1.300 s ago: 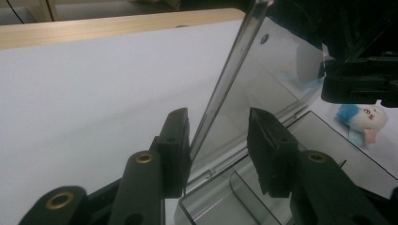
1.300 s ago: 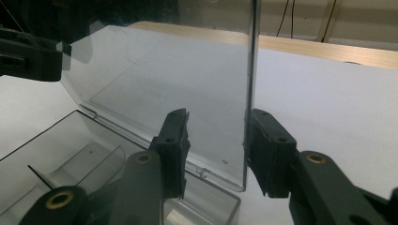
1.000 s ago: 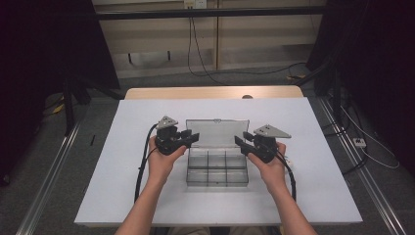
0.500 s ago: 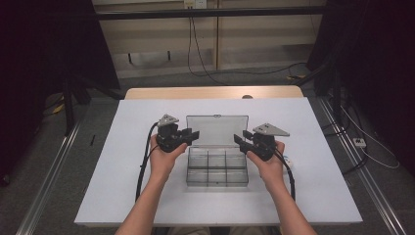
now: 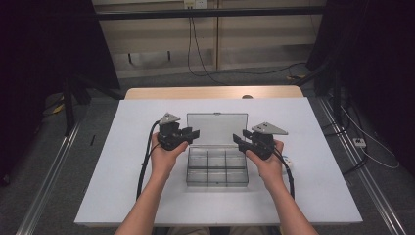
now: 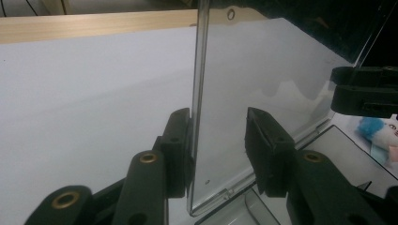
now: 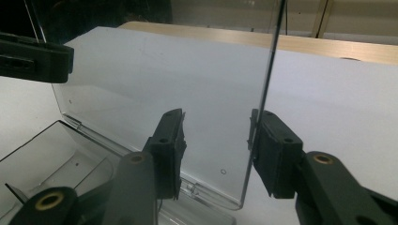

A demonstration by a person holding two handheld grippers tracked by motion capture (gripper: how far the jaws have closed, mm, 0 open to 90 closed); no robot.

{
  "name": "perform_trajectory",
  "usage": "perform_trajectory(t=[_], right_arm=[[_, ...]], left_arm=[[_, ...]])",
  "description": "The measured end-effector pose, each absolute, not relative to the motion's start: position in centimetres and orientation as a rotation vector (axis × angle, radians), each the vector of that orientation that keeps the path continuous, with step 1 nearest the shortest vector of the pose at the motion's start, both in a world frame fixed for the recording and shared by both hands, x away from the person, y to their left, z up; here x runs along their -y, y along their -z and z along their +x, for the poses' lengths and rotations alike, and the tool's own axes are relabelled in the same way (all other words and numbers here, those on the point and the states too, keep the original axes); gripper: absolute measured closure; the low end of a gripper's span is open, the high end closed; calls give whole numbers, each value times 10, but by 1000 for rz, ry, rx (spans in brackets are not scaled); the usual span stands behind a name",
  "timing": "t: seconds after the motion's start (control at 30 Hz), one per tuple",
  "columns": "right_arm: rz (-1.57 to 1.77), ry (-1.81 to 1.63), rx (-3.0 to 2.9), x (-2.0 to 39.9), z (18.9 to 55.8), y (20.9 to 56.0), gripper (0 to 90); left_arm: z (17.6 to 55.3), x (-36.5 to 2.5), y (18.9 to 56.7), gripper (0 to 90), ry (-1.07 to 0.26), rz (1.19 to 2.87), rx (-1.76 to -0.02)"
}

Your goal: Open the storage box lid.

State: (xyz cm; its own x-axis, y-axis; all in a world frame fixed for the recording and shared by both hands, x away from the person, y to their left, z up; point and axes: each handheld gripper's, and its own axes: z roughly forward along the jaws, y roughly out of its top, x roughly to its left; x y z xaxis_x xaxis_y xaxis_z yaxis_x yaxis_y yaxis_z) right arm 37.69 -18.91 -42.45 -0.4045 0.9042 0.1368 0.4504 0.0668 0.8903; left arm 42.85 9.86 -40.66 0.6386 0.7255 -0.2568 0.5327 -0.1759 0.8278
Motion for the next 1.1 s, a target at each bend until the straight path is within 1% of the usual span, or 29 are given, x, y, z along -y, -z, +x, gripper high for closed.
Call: perform_trajectory(t=[0.73,1.1], right_arm=[[1407,-1286,-1864,187,387,432,558],[1419,-1282,-1879,186,392,433,533]], left_arm=[[437,-93,414,624,-257,1831,-1060],[441,-91,417,607,-255,1829,-1070]])
